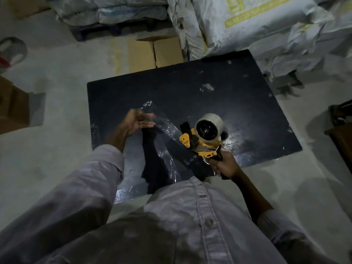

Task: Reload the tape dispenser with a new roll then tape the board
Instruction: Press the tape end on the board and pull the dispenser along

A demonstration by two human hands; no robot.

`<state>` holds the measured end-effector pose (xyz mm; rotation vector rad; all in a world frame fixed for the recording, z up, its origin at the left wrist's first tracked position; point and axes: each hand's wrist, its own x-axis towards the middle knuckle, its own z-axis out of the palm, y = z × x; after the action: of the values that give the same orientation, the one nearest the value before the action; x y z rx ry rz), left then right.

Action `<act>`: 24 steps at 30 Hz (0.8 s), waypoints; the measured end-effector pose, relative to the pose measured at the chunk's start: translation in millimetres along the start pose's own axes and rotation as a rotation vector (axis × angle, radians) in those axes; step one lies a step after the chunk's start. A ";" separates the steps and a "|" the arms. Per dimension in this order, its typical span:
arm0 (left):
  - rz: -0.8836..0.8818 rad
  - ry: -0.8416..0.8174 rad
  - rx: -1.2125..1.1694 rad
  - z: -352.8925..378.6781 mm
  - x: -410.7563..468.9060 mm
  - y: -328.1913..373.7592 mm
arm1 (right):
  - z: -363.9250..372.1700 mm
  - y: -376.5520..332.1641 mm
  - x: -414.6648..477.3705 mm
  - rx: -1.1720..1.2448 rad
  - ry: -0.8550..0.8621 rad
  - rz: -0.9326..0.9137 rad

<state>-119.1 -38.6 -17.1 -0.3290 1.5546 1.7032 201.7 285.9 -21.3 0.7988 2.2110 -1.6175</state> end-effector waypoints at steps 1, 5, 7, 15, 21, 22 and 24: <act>0.002 -0.007 0.028 9.3 2.2 4.2 | 0.6 2.1 -2.7 -0.064 0.025 -0.021; 0.062 0.067 0.122 39.5 19.3 7.5 | 3.7 1.7 -14.2 -0.205 0.127 -0.103; 0.066 0.111 0.153 46.8 32.5 8.3 | 2.1 6.7 -14.6 -0.245 0.162 -0.121; 0.146 0.249 0.615 54.3 110.0 17.3 | 21.0 0.4 7.1 -0.294 0.199 -0.110; 0.171 0.390 0.865 60.4 149.1 33.8 | 28.7 -14.4 29.2 -0.401 0.228 -0.030; 0.186 0.401 0.909 58.3 153.0 32.7 | 28.8 -15.5 32.1 -0.410 0.222 -0.038; 0.203 0.412 0.961 57.5 153.5 26.2 | 27.2 -17.1 37.4 -0.451 0.226 -0.031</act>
<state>-219.7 73.4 -87.0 -0.0090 2.5689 0.8620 159.1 266.5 -36.8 0.8460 2.6149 -1.0104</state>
